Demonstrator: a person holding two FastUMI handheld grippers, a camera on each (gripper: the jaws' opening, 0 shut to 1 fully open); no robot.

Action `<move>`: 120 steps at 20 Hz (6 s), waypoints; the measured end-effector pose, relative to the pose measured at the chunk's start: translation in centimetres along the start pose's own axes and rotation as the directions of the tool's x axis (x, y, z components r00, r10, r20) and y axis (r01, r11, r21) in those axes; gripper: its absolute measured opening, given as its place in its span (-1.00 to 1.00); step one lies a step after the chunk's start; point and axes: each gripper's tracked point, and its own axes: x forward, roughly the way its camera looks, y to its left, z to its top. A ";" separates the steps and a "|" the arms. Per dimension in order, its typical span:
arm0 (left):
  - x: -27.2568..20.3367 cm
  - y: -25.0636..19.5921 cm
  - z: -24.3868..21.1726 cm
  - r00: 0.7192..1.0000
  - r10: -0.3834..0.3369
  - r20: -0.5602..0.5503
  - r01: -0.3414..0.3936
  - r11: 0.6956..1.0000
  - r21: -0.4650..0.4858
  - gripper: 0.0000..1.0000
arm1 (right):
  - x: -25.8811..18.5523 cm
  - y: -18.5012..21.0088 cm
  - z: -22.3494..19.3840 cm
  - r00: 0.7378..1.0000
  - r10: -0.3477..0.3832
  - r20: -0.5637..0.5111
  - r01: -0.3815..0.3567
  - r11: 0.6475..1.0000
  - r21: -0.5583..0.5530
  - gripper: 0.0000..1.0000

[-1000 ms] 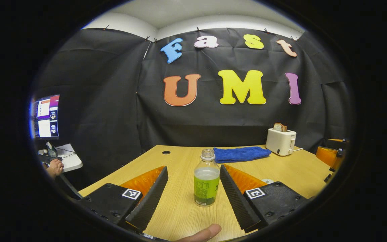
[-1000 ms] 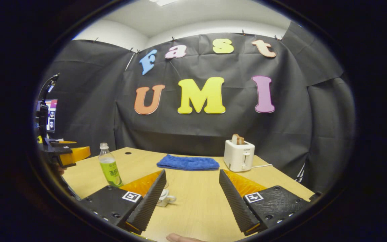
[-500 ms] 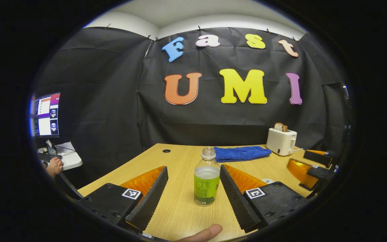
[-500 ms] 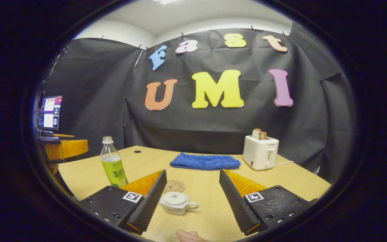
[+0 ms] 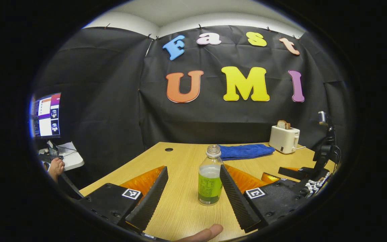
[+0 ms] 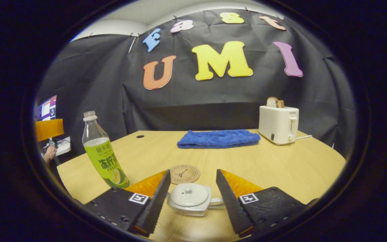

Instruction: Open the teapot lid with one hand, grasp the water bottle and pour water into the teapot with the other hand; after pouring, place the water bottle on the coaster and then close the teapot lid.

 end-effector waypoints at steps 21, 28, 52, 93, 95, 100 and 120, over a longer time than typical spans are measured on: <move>0.2 0.0 -0.5 1.000 0.003 -0.016 -0.003 1.000 0.012 0.94 | 1.0 1.1 0.0 0.999 0.037 0.039 -0.032 0.992 -0.118 -0.98; 0.6 0.1 -0.9 1.000 -0.006 -0.027 0.005 1.000 -0.008 0.94 | 0.1 0.9 1.8 0.996 0.054 0.065 -0.049 0.995 -0.082 -1.00; 6.2 -4.5 -4.7 0.991 -0.129 0.047 0.128 0.992 0.021 0.94 | -13.4 -9.8 11.1 0.945 -0.091 0.314 0.115 0.992 -0.059 -1.00; 7.2 -10.2 -7.9 0.992 0.019 -0.127 0.127 0.033 0.991 0.49 | -12.9 -14.4 10.5 0.954 -0.156 0.256 0.172 0.984 -0.039 -1.00; 7.2 -10.6 -7.7 0.992 0.012 -0.128 0.129 -0.038 0.991 0.48 | -12.9 -14.7 10.6 0.952 -0.163 0.257 0.180 0.983 -0.042 -1.00; 7.7 -11.5 -7.6 0.991 0.029 -0.130 0.133 -0.186 0.974 0.48 | -13.1 -15.2 10.5 0.952 -0.177 0.249 0.193 0.980 -0.043 -1.00; 7.4 -14.0 -4.0 0.997 0.045 -0.062 0.077 -0.585 0.808 0.49 | -14.4 -14.4 11.6 0.953 -0.135 0.270 0.147 0.989 -0.024 -1.00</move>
